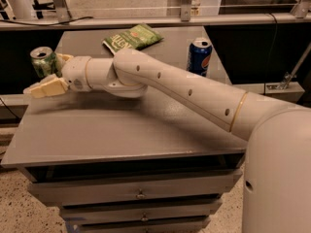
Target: Pick green can
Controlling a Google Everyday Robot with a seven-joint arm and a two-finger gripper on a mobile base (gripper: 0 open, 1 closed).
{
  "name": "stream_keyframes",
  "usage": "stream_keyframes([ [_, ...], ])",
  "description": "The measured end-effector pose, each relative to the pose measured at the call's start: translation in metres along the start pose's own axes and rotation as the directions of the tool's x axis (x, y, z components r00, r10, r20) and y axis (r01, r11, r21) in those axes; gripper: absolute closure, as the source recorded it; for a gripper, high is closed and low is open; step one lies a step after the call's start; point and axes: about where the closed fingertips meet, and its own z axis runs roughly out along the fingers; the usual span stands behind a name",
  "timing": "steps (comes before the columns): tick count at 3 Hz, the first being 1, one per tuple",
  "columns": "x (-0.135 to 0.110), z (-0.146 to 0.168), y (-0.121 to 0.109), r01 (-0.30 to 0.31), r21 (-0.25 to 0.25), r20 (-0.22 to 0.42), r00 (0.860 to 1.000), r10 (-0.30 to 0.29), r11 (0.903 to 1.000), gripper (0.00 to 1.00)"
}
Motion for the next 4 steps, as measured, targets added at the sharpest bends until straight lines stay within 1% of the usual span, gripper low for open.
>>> stream_keyframes([
  [1,0.006,-0.003,-0.005,0.004,0.013,-0.021,1.0,-0.004,0.9999,0.4],
  [2,0.01,-0.007,-0.006,0.007,0.023,-0.035,0.999,-0.006,0.9997,0.63],
  [3,0.007,-0.015,0.003,-0.002,0.032,-0.041,0.999,0.004,0.9995,0.86],
  [4,-0.015,-0.033,0.021,-0.023,0.04,-0.028,0.999,0.024,0.9989,1.0],
])
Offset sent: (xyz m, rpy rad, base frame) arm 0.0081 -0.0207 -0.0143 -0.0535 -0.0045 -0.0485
